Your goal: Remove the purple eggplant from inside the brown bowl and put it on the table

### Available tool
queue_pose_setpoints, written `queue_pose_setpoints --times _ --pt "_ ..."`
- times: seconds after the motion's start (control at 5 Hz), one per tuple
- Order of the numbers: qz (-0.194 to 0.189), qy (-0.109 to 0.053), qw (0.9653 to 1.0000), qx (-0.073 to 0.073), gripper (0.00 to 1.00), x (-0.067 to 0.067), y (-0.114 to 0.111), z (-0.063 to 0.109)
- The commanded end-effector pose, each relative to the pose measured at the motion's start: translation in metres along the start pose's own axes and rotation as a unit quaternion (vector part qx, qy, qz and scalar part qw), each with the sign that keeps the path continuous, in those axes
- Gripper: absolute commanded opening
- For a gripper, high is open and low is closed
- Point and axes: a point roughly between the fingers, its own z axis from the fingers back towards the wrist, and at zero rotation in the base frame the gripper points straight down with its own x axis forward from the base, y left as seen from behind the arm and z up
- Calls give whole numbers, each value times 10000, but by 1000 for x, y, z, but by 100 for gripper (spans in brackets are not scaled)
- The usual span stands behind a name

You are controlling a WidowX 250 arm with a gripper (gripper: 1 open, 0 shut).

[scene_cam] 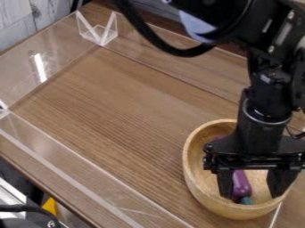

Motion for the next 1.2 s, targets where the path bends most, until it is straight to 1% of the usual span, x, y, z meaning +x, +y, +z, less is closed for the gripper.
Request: queue_pose_setpoints --times 0.0,0.2,0.4,0.8,1.0 --pt "-257 -99 9996 -83 100 1 -1 4" --pt "-109 -134 9998 -71 100 3 0 -14" --pt "32 -164 9998 -69 0 4 -1 -32" --pt "233 -169 9996 -72 0 16 7 10" --pt "322 -119 9992 -188 0 18 5 30"
